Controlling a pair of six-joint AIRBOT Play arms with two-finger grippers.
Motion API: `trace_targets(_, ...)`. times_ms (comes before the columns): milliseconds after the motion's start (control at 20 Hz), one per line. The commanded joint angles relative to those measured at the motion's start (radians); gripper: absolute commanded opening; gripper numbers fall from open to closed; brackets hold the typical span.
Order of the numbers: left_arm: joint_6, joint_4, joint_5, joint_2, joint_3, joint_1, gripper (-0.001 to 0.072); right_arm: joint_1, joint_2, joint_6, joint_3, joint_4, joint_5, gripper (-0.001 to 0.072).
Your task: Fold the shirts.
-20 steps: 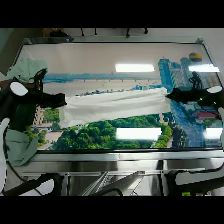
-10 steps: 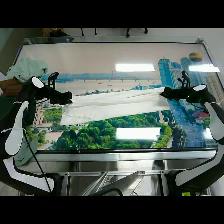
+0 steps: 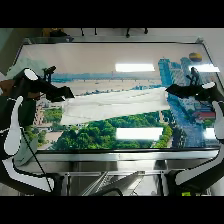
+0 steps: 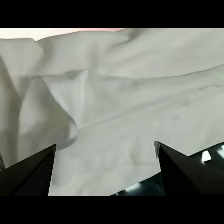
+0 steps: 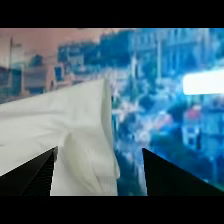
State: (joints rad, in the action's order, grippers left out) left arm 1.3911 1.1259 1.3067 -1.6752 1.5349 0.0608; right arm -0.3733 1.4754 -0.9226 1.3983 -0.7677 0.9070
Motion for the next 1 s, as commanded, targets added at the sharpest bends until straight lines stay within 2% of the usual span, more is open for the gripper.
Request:
trace_targets(0, 0.027, -0.003, 0.029, 0.052, 0.042, -0.007, 0.0693, -0.012, 0.047, 0.002, 0.010, -0.005, 0.094, 0.0610)
trace_targets(250, 0.043, -0.003, 0.018, 0.071, 0.042, -0.060, 0.0692, -0.001, 0.085, 0.063, 0.010, 0.066, 0.149, 0.0584)
trace_targets(350, 0.056, -0.004, -0.006, 0.054, 0.042, -0.093, 0.0692, 0.004, 0.108, 0.066, 0.010, 0.097, 0.162, 0.0428)
trace_targets(400, 0.062, -0.004, -0.019, 0.043, 0.042, -0.115, 0.0691, 0.010, 0.120, 0.095, 0.010, 0.126, 0.175, 0.0419)
trace_targets(500, 0.075, -0.004, -0.053, 0.016, 0.042, -0.172, 0.0691, 0.022, 0.129, 0.137, 0.010, 0.167, 0.204, 0.0220)
trace_targets(550, 0.077, -0.005, -0.072, 0.000, 0.042, -0.200, 0.0691, 0.028, 0.128, 0.142, 0.011, 0.179, 0.209, 0.0215)
trace_targets(600, 0.078, -0.007, -0.094, -0.015, 0.042, -0.231, 0.0681, 0.029, 0.126, 0.151, 0.018, 0.186, 0.225, 0.0043)
trace_targets(650, 0.079, -0.032, -0.122, -0.035, 0.042, -0.267, 0.0543, 0.030, 0.126, 0.153, 0.032, 0.189, 0.248, 0.0016)
trace_targets(750, 0.077, -0.105, -0.199, -0.077, 0.042, -0.325, 0.0461, 0.030, 0.125, 0.142, 0.072, 0.190, 0.303, 0.0015)
trace_targets(800, 0.076, -0.141, -0.248, -0.101, 0.043, -0.352, 0.0224, 0.026, 0.121, 0.122, 0.097, 0.190, 0.334, 0.0015)
trace_targets(850, 0.071, -0.171, -0.306, -0.130, 0.043, -0.379, 0.0017, 0.019, 0.113, 0.113, 0.121, 0.188, 0.366, 0.0014)
trace_targets(950, 0.072, -0.194, -0.417, -0.195, 0.043, -0.439, 0.0015, 0.001, 0.095, 0.084, 0.171, 0.188, 0.435, 0.0014)
